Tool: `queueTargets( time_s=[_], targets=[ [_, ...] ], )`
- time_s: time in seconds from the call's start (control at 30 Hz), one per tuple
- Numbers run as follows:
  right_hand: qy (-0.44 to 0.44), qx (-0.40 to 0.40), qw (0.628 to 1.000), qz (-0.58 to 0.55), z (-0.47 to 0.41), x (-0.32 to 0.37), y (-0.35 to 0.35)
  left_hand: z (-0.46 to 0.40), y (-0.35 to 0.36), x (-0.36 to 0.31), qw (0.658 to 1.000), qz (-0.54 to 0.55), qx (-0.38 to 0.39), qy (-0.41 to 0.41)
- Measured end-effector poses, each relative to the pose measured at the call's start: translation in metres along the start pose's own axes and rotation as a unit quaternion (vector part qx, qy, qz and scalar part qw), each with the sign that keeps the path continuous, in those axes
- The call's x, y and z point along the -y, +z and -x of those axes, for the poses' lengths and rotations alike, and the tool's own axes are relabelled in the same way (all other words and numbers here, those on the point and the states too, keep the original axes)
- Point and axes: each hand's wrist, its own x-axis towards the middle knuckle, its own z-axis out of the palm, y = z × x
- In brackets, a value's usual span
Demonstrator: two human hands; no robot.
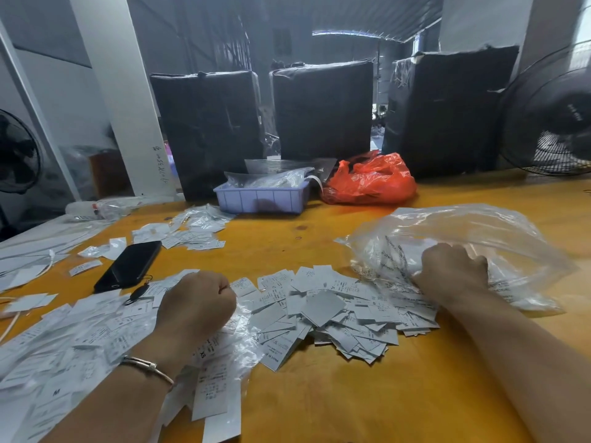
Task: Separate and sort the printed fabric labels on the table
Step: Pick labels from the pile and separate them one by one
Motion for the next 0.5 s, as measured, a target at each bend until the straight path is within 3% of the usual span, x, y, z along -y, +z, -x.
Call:
queueTargets(
  time_s=[0.17,0.4,0.43,0.5],
  targets=[
    [0.003,-0.039,0.999,-0.013,-0.009,-0.007,0.009,0.002,0.003,-0.007,0.999,0.034,0.001,0.033],
    [-0.031,-0.177,0.956,-0.233,0.012,0.012,-0.014,0.009,0.007,-0.017,0.981,0.148,0.022,0.120],
    [-0.056,-0.165,0.946,-0.273,0.020,0.019,-0.020,0.010,0.007,-0.019,0.976,0.167,0.028,0.134],
    [-0.129,-0.037,0.908,-0.396,0.036,0.036,-0.028,0.013,0.008,-0.022,0.965,0.201,0.039,0.164]
  ],
)
